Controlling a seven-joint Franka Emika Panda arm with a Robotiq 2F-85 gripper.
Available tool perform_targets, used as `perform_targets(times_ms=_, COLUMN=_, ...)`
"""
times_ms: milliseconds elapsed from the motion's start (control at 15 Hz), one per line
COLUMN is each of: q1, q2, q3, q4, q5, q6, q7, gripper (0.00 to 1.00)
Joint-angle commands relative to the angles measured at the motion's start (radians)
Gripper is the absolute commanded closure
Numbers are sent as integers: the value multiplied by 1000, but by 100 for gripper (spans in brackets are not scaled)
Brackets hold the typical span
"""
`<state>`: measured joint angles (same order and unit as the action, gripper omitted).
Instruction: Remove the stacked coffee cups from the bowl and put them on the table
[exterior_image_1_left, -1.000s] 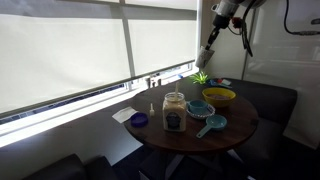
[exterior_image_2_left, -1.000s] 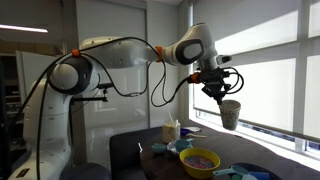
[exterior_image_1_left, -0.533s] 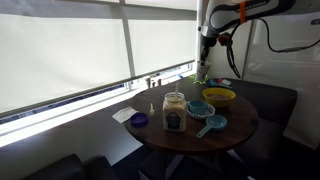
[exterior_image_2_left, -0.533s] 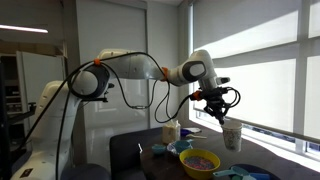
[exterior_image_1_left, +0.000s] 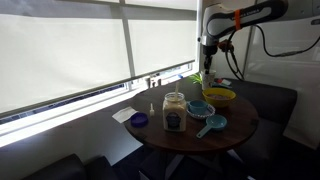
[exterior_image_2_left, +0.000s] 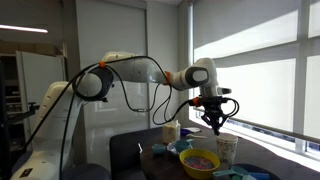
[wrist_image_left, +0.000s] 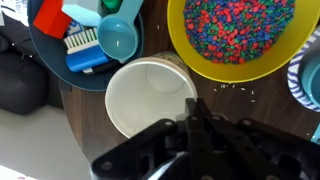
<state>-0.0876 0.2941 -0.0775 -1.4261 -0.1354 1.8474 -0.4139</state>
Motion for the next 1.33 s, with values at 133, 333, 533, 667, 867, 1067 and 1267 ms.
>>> perform_targets(times_ms=133, q1=-7, q2=25, q3=13, q4=4, q5=3, q6=8, q7=46, gripper=99)
perform_targets(times_ms=333, q1=-9, q2=42, q3=15, q4=6, q5=15, q6=38, q7=67, gripper=99)
perform_targets(times_ms=533, q1=-8, q2=61, q3=15, q4=12, q5=20, q6=36, q7=98, gripper=73)
perform_targets(times_ms=667, q1=-7, q2=66, q3=14, q4=11, q5=11, q6=37, q7=111, gripper=65)
perform_targets(times_ms=867, q1=-15, q2=12, q3=16, q4=-27, q5=30, q6=50, q7=113, gripper=45)
perform_targets(times_ms=1067, q1=-38, q2=-136, q3=23, q4=-109, q5=102, q6=58, q7=82, gripper=24)
perform_targets(times_ms=1267, q1=-32, q2=-91, q3=9, q4=-32, q5=119, q6=40, q7=55, gripper=4)
